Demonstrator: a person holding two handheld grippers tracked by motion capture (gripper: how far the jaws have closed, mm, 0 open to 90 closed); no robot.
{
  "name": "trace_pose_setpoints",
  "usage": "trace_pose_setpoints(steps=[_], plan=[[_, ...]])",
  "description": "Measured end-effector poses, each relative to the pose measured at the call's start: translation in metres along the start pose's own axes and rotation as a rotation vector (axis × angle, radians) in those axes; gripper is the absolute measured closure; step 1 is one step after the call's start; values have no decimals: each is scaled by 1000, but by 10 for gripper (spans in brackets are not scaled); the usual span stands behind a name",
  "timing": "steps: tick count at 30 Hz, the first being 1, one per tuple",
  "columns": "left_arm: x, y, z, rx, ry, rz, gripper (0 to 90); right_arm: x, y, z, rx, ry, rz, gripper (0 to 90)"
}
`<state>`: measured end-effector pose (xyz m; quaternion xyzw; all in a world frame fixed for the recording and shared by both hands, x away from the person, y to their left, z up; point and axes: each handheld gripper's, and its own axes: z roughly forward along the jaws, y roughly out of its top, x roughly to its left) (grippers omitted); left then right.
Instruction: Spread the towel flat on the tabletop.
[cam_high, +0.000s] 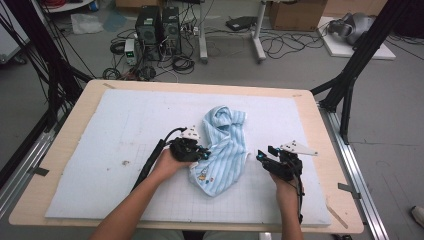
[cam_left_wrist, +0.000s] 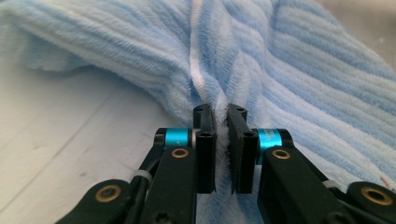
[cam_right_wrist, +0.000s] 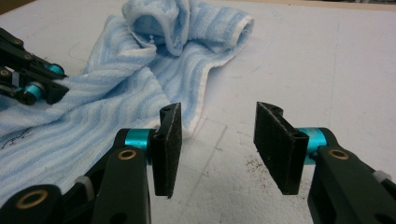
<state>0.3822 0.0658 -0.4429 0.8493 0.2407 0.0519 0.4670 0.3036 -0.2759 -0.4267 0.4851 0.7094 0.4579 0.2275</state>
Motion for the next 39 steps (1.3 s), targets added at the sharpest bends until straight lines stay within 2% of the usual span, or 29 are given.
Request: trace_pose_setpoints(steps=[1, 2, 6, 9, 11, 15, 19, 21, 24, 26, 29, 30, 31, 32, 33, 34, 35, 36, 37, 38, 39], plan=[[2, -1, -4, -23, 2, -19, 829, 0, 0, 0, -1, 2, 5, 515], [4, -3, -10, -73, 16, -35, 829, 0, 1, 0, -5, 3, 1, 515], [12, -7, -31, -148, 39, -75, 827, 2, 3, 3, -6, 9, 10, 515], [16, -10, -44, -166, 70, -82, 825, 5, 5, 7, -1, 13, 11, 515], [19, -16, -52, -183, 103, -101, 824, 6, 6, 11, 2, 13, 13, 515], [22, -27, -69, -208, 159, -128, 824, 9, 7, 18, 5, 17, 37, 515], [27, -40, -82, -196, 192, -151, 821, 15, 10, 30, 8, 36, 50, 511], [29, -46, -87, -211, 216, -163, 819, 21, 13, 37, 15, 52, 50, 505], [30, -54, -93, -218, 223, -183, 814, 33, 19, 52, 30, 78, 61, 483], [30, -58, -94, -221, 222, -192, 812, 44, 21, 67, 64, 97, 79, 456], [30, -62, -96, -238, 222, -202, 809, 63, 20, 93, 132, 110, 66, 411], [30, -63, -96, -234, 222, -199, 806, 69, 19, 100, 150, 107, 64, 405], [30, -63, -97, -234, 219, -202, 802, 75, 22, 106, 171, 86, 39, 379], [30, -63, -98, -238, 220, -201, 802, 79, 24, 110, 163, 88, 36, 378], [30, -64, -98, -243, 220, -204, 802, 83, 26, 113, 161, 95, 38, 392], [31, -64, -99, -243, 223, -201, 803, 88, 28, 117, 183, 83, 9, 462], [31, -64, -100, -246, 226, -201, 804, 93, 28, 121, 217, 50, -62, 548], [31, -65, -102, -252, 232, -203, 809, 97, 28, 122, 223, 16, -127, 628], [32, -66, -104, -254, 238, -206, 811, 98, 29, 123, 229, 29, -170, 796], [33, -67, -106, -256, 245, -208, 818, 97, 30, 122, 235, 51, -165, 830], [34, -69, -108, -254, 252, -212, 823, 95, 30, 122, 237, 59, -187, 851]])
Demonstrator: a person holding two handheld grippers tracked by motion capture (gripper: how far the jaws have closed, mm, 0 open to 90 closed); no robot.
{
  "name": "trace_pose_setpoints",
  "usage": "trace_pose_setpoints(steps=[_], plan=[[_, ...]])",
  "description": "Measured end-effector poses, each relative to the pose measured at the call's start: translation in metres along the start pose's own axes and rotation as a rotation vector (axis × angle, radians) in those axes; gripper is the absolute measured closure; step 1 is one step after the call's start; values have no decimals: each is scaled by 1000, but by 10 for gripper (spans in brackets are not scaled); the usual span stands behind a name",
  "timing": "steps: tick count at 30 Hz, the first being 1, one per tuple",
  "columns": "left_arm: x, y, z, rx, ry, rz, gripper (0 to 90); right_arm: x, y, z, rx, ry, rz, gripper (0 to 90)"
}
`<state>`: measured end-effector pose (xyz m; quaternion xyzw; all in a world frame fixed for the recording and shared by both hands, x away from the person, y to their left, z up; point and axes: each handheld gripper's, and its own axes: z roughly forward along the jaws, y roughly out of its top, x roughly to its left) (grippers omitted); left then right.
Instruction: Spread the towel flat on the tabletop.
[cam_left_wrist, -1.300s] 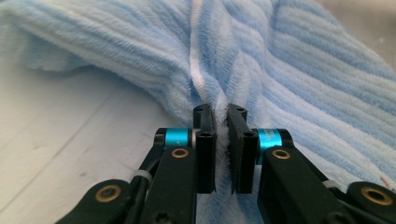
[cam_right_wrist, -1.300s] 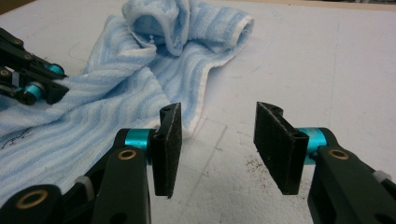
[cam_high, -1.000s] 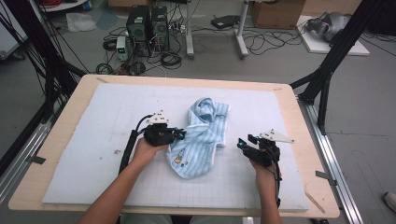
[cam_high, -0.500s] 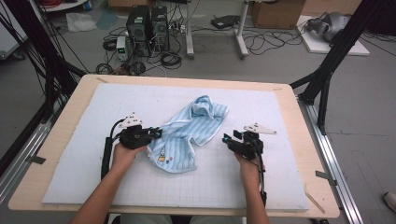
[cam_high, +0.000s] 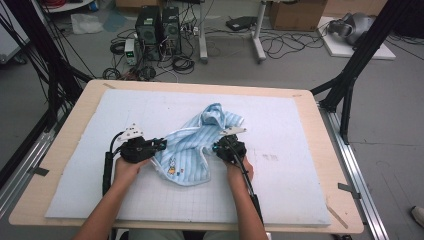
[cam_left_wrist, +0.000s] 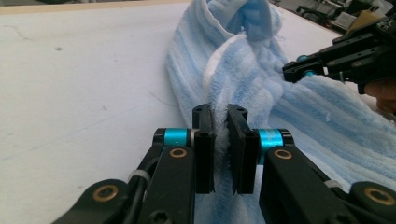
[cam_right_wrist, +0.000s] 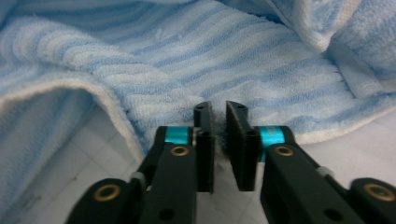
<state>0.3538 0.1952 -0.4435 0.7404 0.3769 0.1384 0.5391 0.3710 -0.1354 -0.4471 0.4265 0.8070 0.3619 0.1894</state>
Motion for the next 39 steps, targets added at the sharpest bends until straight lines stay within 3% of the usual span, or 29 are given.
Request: trace_pose_setpoints(steps=[2, 5, 8, 10, 12, 13, 14, 16, 19, 22, 25, 27, 31, 34, 35, 36, 37, 39], plan=[[3, -2, -3, 8, 14, -7, 832, -5, 1, -2, 15, -28, -25, 858], [6, -4, -6, 15, 32, -20, 835, -20, 3, -6, 22, -86, -18, 862], [7, -6, -6, 22, 34, -26, 836, -45, 9, -9, 31, -157, -5, 862], [5, -6, -2, 34, 34, -18, 831, -58, 16, -8, 21, -181, 8, 862], [2, -5, 1, 42, 46, 2, 806, -63, 22, -4, 5, -205, 9, 862], [2, -5, 1, 44, 49, 2, 746, -63, 23, -2, -6, -223, 2, 861], [3, -5, 1, 51, 62, -6, 628, -64, 25, 0, -2, -219, 13, 851], [5, -4, -3, 43, 77, -26, 480, -62, 24, -2, -25, -201, 27, 777], [9, 0, -9, 19, 80, -30, 414, -58, 18, -17, -94, -180, 55, 659], [12, 2, -8, 35, 73, -29, 406, -51, 8, -32, -90, -116, 83, 532], [12, -1, -2, 92, 63, -28, 405, -35, -4, -45, -102, -82, 63, 484], [10, -3, 2, 129, 50, -26, 406, -23, -13, -50, -78, -62, 37, 460], [5, -4, 7, 164, 47, 24, 463, -4, -23, -52, -36, -21, -1, 432], [2, -4, 8, 195, 31, 41, 589, 8, -27, -47, 10, 23, -14, 421], [-1, -5, 9, 212, 25, 64, 643, 11, -28, -45, 33, 25, -22, 425], [-3, -5, 10, 234, 23, 90, 721, 16, -29, -39, 71, 23, -48, 472], [-6, -5, 11, 252, 29, 117, 776, 16, -31, -39, 50, 44, -49, 574], [-9, -6, 9, 259, 32, 111, 814, 17, -32, -41, 47, 93, -43, 736]])
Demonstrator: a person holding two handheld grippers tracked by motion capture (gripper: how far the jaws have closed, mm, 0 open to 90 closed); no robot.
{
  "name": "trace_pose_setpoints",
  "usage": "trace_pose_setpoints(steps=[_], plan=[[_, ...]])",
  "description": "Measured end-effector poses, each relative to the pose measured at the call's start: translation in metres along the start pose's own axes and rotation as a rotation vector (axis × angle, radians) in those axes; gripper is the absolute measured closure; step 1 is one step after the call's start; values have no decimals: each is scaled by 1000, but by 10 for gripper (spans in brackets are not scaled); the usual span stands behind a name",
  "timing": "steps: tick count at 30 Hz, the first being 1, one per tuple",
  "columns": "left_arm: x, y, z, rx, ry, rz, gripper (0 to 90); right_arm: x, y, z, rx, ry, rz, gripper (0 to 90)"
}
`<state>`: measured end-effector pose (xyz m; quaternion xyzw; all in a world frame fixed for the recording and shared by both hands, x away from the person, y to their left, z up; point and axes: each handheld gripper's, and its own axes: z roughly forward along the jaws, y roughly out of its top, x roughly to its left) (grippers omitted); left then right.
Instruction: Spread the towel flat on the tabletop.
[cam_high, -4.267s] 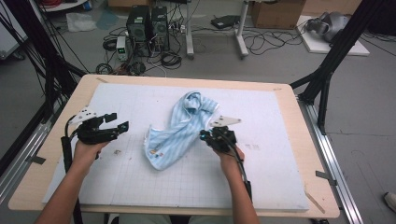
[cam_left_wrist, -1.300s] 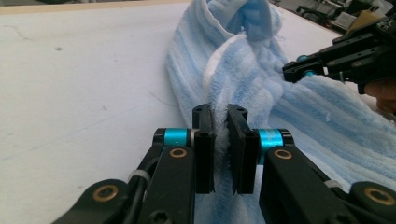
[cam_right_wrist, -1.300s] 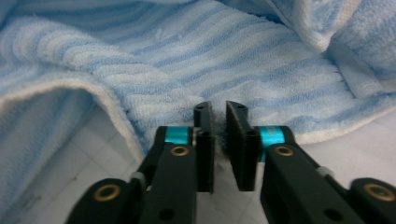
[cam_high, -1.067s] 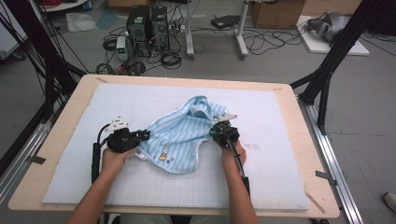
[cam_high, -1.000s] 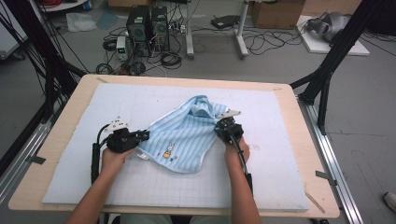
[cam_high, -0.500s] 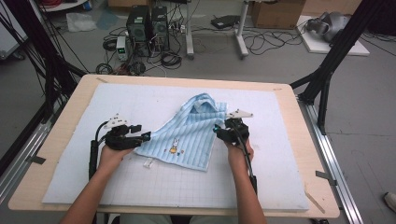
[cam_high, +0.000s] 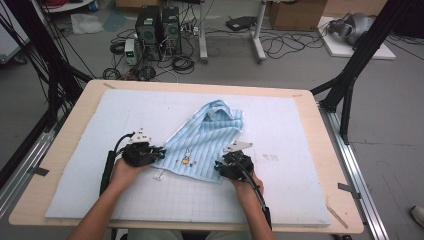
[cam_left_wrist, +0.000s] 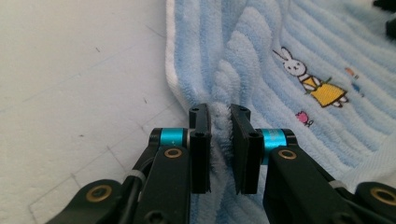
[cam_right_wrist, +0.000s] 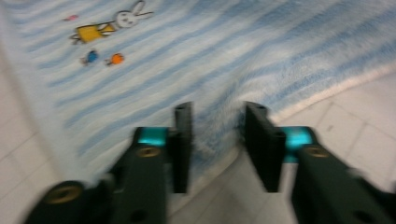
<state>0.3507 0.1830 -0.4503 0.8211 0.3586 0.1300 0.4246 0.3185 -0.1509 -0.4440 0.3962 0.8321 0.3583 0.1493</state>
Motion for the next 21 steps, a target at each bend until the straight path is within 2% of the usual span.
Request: trace_pose_setpoints(steps=[1, 4, 6, 7, 10, 13, 15, 17, 18, 21], plan=[[-1, -1, -1, 0, -8, -9, 824, -1, -1, -1, -4, 19, 0, 827], [-7, -7, -8, 2, -50, -42, 830, -2, -9, -8, -15, 36, 23, 853], [-16, -13, -12, -15, -78, -57, 830, -2, -17, -16, -28, 26, 36, 857], [-21, -15, -15, -19, -85, -48, 830, -2, -21, -20, -35, 18, 35, 859], [-39, -20, -21, -62, -141, -55, 814, -1, -35, -33, -45, -4, 46, 858], [-55, -22, -27, -95, -163, -33, 765, -1, -48, -49, -48, -33, 53, 858], [-62, -24, -30, -114, -163, -37, 659, -2, -57, -62, -58, -60, 56, 858], [-65, -24, -31, -134, -165, -64, 443, -5, -67, -75, -71, -84, 69, 858], [-65, -24, -32, -143, -162, -67, 393, -7, -73, -81, -74, -98, 76, 858], [-61, -23, -36, -175, -136, -71, 378, -14, -90, -97, -105, -126, 112, 857]])
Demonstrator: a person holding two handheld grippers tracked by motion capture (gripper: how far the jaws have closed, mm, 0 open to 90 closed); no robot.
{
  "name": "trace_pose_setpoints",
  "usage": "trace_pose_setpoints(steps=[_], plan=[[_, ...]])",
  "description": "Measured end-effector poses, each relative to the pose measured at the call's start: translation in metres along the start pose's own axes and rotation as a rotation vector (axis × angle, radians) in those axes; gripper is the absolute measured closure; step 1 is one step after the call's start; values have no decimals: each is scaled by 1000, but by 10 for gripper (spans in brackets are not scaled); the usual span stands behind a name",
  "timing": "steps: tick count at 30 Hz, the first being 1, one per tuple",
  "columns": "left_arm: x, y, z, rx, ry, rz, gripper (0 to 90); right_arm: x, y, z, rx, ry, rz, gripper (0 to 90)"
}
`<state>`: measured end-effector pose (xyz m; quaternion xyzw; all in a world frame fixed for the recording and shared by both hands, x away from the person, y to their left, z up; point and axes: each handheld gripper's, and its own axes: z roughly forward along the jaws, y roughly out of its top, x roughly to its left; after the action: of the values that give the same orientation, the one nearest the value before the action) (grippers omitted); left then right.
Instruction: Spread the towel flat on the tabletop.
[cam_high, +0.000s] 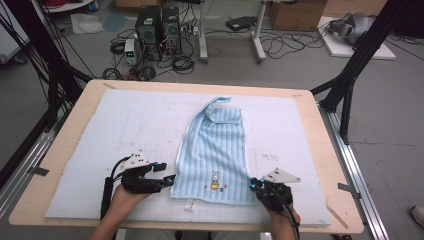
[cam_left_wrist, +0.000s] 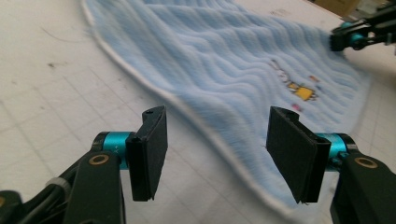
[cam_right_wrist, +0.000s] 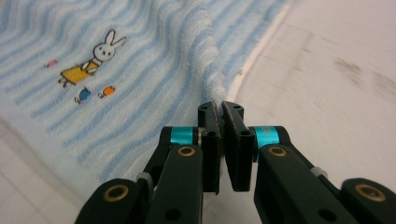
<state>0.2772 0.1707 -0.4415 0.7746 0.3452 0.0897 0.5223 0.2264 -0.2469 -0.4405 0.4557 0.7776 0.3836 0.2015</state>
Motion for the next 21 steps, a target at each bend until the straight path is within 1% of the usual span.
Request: trace_pose_setpoints(steps=[2, 3, 4, 5, 6, 7, 9, 10, 12, 14, 15, 16, 18, 19, 21], plan=[[4, 4, -1, -22, 21, -8, 370, -6, -6, -7, -21, -9, 23, 849], [6, 6, -1, -28, 25, -12, 368, -8, -8, -10, -33, -10, 36, 830], [9, 9, 0, -34, 26, -19, 368, -8, -9, -11, -42, -7, 48, 784], [12, 12, 3, -40, 29, -20, 367, -8, -8, -12, -52, -10, 50, 720], [14, 15, 6, -42, 30, -26, 366, -8, -7, -12, -79, -12, 54, 655], [17, 17, 9, -40, 29, -35, 367, -9, -6, -12, -98, -7, 61, 651], [21, 23, 19, -30, 23, -48, 369, -9, -1, -10, -118, -14, 65, 612], [23, 25, 25, -28, 24, -55, 371, -10, 2, -8, -125, -9, 69, 605], [24, 28, 35, -26, 37, -61, 388, -10, 9, -2, -123, -9, 73, 575], [24, 29, 46, -21, 45, -51, 396, -9, 16, 5, -119, -9, 58, 549], [24, 30, 51, -17, 58, -47, 413, -8, 19, 9, -110, -9, 58, 546], [24, 30, 56, -4, 63, -46, 412, -8, 21, 13, -102, -7, 49, 538], [24, 32, 63, 17, 69, -52, 401, -7, 26, 22, -81, -1, 50, 517], [23, 33, 67, 24, 65, -61, 391, -7, 28, 27, -73, 3, 43, 505], [20, 35, 73, 44, 65, -69, 342, -4, 32, 35, -50, 6, 29, 480]])
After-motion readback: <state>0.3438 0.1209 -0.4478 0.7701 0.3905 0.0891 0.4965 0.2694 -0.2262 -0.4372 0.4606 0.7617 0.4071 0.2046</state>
